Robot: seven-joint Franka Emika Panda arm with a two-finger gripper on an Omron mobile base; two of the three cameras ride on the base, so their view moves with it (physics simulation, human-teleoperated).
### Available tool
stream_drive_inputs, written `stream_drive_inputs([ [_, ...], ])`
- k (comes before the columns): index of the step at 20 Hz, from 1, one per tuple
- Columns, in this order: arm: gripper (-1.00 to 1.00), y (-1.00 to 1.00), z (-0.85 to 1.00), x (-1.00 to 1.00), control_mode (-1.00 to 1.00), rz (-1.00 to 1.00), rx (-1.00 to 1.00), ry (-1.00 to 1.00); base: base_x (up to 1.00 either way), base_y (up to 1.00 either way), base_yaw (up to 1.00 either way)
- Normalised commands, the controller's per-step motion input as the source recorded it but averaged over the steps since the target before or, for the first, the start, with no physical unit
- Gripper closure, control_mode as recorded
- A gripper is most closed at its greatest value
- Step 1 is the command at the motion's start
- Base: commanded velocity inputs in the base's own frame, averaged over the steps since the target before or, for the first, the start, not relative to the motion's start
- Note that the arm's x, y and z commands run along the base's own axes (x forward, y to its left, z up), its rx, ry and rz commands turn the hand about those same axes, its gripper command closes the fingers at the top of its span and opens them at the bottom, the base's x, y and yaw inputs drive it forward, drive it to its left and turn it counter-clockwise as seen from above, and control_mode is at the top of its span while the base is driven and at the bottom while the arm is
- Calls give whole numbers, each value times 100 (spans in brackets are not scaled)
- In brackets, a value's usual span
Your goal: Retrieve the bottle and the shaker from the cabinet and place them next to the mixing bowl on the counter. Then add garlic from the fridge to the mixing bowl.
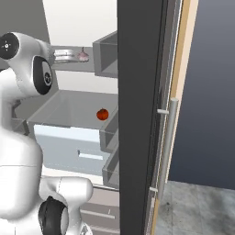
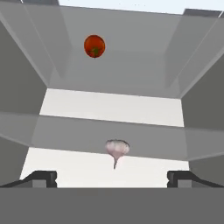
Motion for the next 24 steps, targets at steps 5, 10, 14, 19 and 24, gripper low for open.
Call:
stream_drive_inputs([
  [5, -100, 0, -2, 67, -100, 0, 0, 0, 0, 0, 0],
  [10, -100, 1, -6, 50, -100, 0, -1, 5, 0, 0, 0],
  [14, -100, 0, 0, 29, -100, -2, 0, 9, 0, 0, 0],
  [19, -100, 6, -6, 33, -100, 0, 0, -2, 0, 0, 0],
  [24, -100, 7, -13, 27, -100, 0, 0, -1, 0, 0, 0],
])
